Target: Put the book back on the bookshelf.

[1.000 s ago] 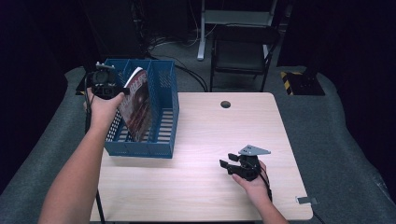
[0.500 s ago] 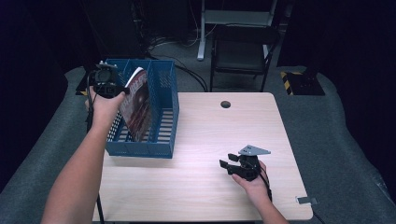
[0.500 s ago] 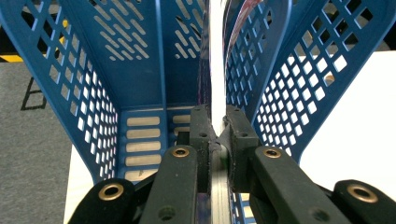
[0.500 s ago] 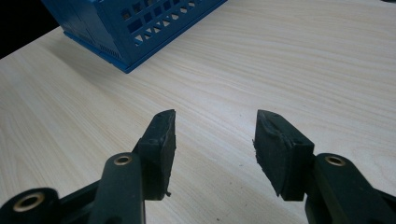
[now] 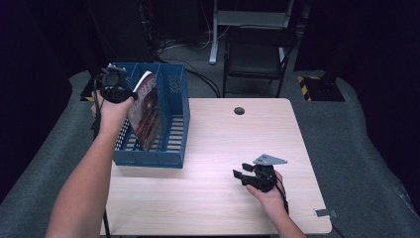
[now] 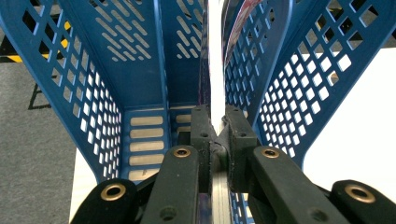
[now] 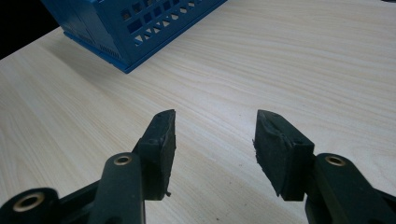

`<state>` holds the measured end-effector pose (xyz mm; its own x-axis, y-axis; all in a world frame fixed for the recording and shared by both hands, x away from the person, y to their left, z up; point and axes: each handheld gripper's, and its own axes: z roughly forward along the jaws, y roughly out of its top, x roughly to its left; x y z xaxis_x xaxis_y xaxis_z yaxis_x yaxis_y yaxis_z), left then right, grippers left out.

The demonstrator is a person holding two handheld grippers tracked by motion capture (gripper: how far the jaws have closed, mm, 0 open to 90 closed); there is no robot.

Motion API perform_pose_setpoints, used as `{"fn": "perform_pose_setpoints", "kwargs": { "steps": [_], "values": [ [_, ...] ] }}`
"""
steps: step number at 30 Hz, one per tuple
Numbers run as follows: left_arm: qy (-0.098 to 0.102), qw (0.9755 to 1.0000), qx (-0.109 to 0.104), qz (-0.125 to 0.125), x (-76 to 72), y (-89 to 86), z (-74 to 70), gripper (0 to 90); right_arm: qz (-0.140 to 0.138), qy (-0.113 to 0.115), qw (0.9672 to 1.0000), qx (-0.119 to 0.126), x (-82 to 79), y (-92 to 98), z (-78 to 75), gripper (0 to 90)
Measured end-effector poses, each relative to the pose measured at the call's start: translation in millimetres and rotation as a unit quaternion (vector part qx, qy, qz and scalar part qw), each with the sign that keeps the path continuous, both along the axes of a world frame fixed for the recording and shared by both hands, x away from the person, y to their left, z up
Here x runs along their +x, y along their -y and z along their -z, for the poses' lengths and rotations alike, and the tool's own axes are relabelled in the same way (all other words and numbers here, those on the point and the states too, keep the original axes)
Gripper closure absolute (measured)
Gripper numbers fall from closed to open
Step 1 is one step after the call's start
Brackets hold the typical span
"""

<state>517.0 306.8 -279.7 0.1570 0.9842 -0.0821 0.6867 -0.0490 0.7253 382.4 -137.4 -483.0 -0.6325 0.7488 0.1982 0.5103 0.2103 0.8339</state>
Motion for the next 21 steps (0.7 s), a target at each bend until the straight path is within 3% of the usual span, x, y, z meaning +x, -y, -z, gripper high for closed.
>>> {"fn": "perform_pose_setpoints", "kwargs": {
  "steps": [2, 8, 21],
  "values": [
    [-0.002, 0.9999, -0.011, -0.004, 0.6, -0.6, -0.1, 84.3, 0.000, -0.002, 1.0000, 0.001, -0.1, -0.1, 0.0, 48.2],
    [0.003, 0.9999, -0.002, -0.010, 2.7, -2.3, 0.0, 84.4, 0.001, -0.004, 1.0000, 0.002, -0.3, 0.0, -0.1, 48.2],
    [0.018, 0.9992, -0.009, -0.035, 6.6, -7.8, 2.2, 84.6, -0.001, -0.004, 1.0000, -0.001, 0.1, -0.7, 0.9, 48.2]
  ]
}}
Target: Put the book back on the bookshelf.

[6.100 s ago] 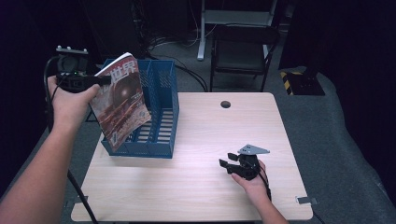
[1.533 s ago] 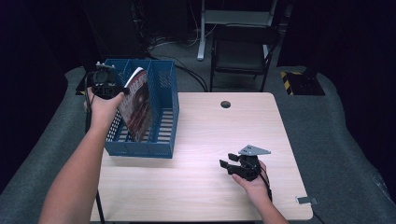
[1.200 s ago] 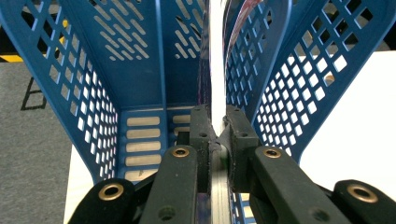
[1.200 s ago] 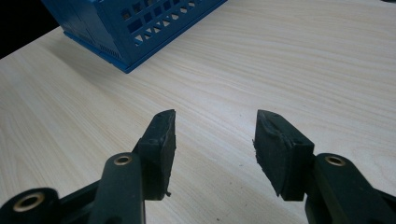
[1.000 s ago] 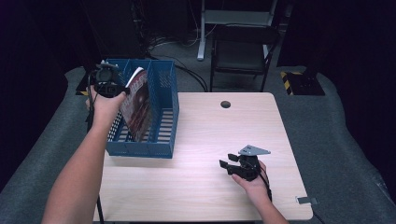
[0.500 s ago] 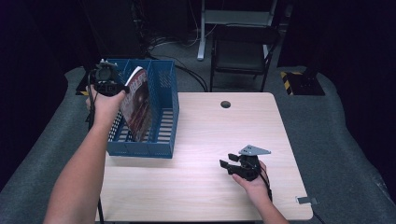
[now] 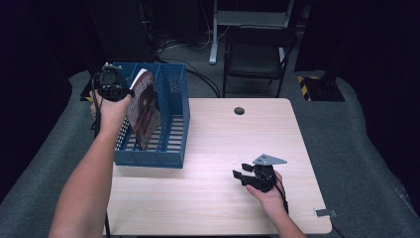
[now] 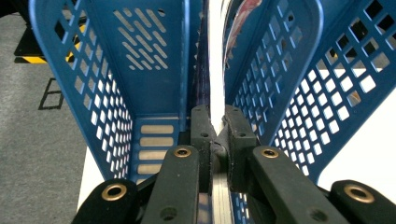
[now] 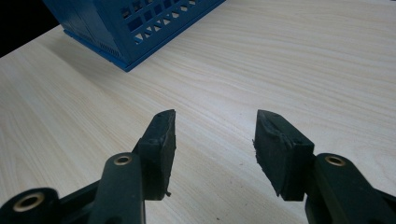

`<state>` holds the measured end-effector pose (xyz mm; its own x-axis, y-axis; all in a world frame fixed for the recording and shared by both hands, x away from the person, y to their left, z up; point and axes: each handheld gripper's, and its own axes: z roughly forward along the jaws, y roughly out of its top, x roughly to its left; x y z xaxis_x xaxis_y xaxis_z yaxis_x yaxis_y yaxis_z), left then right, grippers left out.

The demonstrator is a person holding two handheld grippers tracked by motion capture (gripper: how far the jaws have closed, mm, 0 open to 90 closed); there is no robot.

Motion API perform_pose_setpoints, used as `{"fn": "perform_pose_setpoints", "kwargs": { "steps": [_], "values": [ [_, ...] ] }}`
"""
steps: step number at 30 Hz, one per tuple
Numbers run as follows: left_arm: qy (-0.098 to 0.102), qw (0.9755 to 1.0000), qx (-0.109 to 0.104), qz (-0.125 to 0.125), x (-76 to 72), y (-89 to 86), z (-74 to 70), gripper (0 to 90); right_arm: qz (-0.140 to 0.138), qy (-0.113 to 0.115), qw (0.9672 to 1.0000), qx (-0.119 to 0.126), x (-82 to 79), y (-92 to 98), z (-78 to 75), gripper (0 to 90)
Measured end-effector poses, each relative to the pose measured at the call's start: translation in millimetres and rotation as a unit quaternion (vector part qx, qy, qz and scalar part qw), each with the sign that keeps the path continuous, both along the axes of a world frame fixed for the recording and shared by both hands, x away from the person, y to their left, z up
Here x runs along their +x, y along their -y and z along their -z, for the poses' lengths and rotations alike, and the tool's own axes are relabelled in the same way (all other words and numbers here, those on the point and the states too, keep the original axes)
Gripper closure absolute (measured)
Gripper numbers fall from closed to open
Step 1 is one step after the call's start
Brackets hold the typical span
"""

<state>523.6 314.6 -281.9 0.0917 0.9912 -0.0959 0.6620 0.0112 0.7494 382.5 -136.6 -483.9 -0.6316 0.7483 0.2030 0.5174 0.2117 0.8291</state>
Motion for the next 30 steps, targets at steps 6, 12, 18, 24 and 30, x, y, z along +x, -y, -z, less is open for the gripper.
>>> {"fn": "perform_pose_setpoints", "kwargs": {
  "steps": [6, 12, 18, 24, 30],
  "values": [
    [0.011, 0.9998, -0.008, -0.014, 3.7, -5.4, -1.9, 84.6, -0.001, 0.000, 1.0000, 0.000, 0.7, -0.3, 0.6, 48.2],
    [0.019, 0.9996, -0.006, -0.021, 6.7, -3.6, -4.4, 84.6, -0.001, 0.000, 1.0000, 0.000, 0.3, -0.1, 0.0, 48.2],
    [0.027, 0.9993, -0.002, -0.024, 9.3, -1.1, -4.9, 84.6, 0.002, -0.003, 1.0000, 0.006, -0.6, 0.8, -1.0, 48.3],
    [0.027, 0.9992, -0.001, -0.030, 12.6, 1.6, -3.8, 84.6, -0.001, 0.000, 1.0000, 0.004, -0.2, 1.0, -1.1, 48.3],
    [0.037, 0.9986, 0.010, -0.038, 13.8, 5.5, -1.1, 84.6, -0.001, 0.004, 1.0000, 0.004, -0.2, 1.5, -1.6, 48.3]
  ]
}}
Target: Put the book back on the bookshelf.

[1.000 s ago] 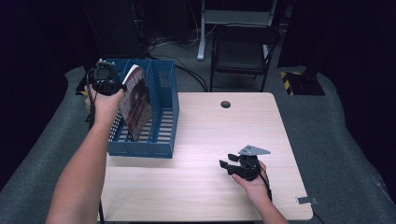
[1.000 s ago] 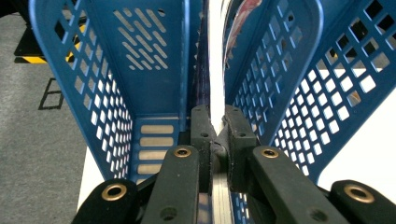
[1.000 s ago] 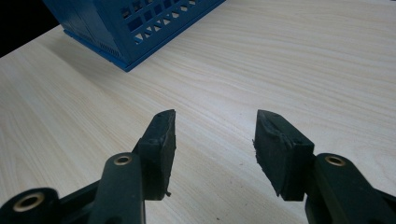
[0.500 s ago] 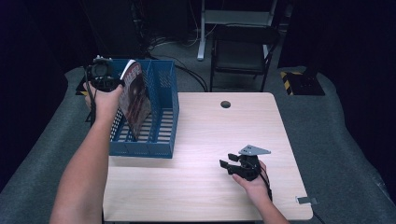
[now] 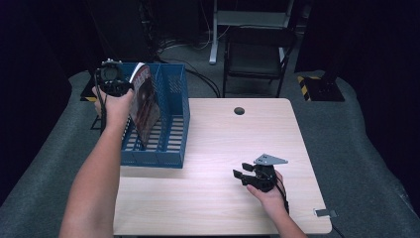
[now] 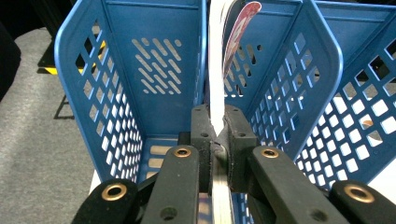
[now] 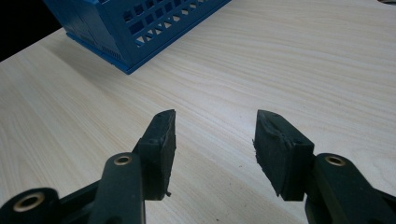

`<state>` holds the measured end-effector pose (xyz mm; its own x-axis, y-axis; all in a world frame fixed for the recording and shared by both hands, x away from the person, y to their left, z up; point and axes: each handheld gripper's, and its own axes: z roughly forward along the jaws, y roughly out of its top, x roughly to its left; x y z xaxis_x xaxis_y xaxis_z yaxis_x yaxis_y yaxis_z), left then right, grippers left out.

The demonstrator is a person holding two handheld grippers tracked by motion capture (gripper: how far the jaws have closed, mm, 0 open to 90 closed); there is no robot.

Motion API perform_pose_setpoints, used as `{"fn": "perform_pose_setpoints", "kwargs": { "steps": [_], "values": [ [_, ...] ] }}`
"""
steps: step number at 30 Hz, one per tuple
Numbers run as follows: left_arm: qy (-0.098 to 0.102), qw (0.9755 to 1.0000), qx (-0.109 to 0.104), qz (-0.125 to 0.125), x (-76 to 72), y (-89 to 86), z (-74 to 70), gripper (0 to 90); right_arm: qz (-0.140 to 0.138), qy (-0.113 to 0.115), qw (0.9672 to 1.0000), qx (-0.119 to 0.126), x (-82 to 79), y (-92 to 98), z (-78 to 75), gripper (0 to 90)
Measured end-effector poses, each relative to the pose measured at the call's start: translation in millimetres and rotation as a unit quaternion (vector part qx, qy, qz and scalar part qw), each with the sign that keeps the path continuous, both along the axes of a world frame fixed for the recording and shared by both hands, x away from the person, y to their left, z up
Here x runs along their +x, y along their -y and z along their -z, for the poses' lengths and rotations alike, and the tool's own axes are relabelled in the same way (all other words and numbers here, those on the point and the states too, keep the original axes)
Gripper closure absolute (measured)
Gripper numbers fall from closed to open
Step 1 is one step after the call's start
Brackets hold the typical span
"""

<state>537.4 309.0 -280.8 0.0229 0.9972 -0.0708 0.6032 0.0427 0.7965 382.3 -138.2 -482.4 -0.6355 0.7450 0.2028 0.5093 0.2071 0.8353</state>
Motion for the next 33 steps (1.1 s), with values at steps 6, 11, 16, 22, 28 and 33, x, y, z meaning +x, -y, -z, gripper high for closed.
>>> {"fn": "perform_pose_setpoints", "kwargs": {
  "steps": [6, 11, 16, 22, 28, 33],
  "values": [
    [-0.003, 1.0000, -0.004, -0.001, 1.7, -0.8, 8.2, 84.5, 0.001, 0.001, 1.0000, 0.002, -0.5, 0.1, -0.5, 48.3],
    [0.014, 0.9999, -0.007, 0.000, 0.3, -1.7, 11.5, 84.1, 0.001, -0.002, 1.0000, 0.002, -0.6, 0.3, -0.8, 48.3],
    [0.011, 0.9999, -0.010, 0.002, 0.3, -1.6, 11.8, 80.2, 0.000, -0.001, 1.0000, 0.001, -0.8, -0.3, -0.8, 48.3],
    [0.004, 0.9999, -0.008, 0.005, 0.0, -1.4, 12.6, 73.4, -0.002, 0.000, 1.0000, 0.002, -0.8, 0.3, -1.0, 48.3],
    [0.008, 1.0000, -0.001, 0.003, -0.8, -1.6, 12.7, 66.6, 0.004, -0.002, 1.0000, 0.003, -0.9, 1.2, -1.3, 48.3],
    [0.001, 0.9999, -0.009, 0.013, -1.1, -0.8, 13.7, 55.4, 0.003, 0.000, 1.0000, 0.003, -0.7, 0.7, -1.2, 48.3]
  ]
}}
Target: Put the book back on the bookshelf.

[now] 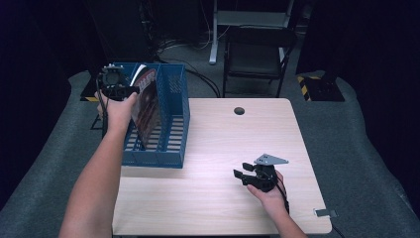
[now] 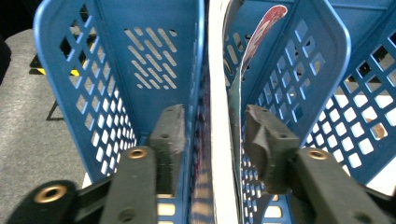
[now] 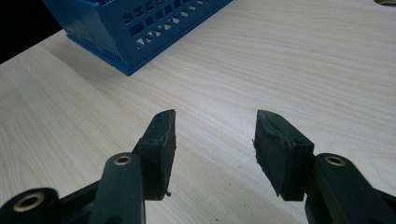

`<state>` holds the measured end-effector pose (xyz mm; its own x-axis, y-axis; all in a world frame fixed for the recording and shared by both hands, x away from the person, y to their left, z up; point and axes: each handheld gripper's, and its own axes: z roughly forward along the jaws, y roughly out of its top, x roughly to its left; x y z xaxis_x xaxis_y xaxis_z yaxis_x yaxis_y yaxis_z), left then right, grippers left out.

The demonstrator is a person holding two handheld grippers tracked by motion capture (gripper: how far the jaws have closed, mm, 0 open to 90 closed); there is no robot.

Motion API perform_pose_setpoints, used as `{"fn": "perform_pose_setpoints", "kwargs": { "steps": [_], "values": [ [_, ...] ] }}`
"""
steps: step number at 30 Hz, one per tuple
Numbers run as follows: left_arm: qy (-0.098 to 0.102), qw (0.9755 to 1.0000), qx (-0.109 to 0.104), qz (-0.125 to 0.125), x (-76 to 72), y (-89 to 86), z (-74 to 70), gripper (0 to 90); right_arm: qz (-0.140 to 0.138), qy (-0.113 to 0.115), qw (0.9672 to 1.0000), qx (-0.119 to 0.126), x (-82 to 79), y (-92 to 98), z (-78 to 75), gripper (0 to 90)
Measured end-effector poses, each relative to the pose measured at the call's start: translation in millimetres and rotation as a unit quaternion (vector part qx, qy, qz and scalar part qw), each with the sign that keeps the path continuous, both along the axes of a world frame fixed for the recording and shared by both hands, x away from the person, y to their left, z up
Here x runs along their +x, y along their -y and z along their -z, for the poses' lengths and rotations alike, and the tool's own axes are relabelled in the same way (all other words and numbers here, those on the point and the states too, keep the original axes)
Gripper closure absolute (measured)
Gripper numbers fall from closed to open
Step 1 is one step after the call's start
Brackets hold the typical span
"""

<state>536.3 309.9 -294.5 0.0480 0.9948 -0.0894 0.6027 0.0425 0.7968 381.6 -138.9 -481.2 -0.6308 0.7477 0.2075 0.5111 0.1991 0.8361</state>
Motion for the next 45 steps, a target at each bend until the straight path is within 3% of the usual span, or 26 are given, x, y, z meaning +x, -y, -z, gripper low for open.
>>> {"fn": "perform_pose_setpoints", "kwargs": {
  "steps": [2, 7, 18, 27, 31, 38, 42, 45],
  "values": [
    [0.003, 1.0000, 0.003, 0.001, -0.1, 1.1, 0.2, 50.5, -0.002, -0.003, 1.0000, 0.000, -0.3, -0.3, 0.0, 48.3],
    [0.004, 1.0000, 0.003, 0.003, 0.0, 2.3, 0.8, 48.5, -0.001, -0.001, 1.0000, -0.001, -0.2, -0.1, 0.0, 48.3],
    [0.001, 1.0000, -0.007, 0.006, -2.5, -0.7, 0.3, 46.9, -0.005, 0.001, 1.0000, -0.002, 0.2, -0.3, 0.2, 48.2],
    [0.000, 0.9998, -0.020, 0.009, -8.6, -8.5, 10.3, 45.6, -0.004, -0.003, 1.0000, -0.002, 0.2, -1.8, 1.1, 48.2],
    [0.007, 0.9995, -0.028, 0.015, -15.2, -14.7, 12.8, 43.7, -0.004, -0.003, 1.0000, -0.004, 1.0, -2.3, 1.9, 48.3],
    [0.006, 0.9993, -0.025, 0.026, -26.3, -23.9, 12.0, 43.0, -0.007, -0.003, 1.0000, -0.004, 1.6, -1.0, 1.9, 48.2],
    [0.013, 0.9988, -0.027, 0.038, -36.5, -30.2, 6.1, 43.0, -0.003, -0.004, 1.0000, -0.007, 2.4, 2.2, 2.1, 48.2],
    [0.017, 0.9977, -0.041, 0.051, -46.6, -32.9, -0.2, 43.0, 0.000, -0.004, 1.0000, -0.005, 2.4, 3.5, 1.7, 48.2]
  ]
}}
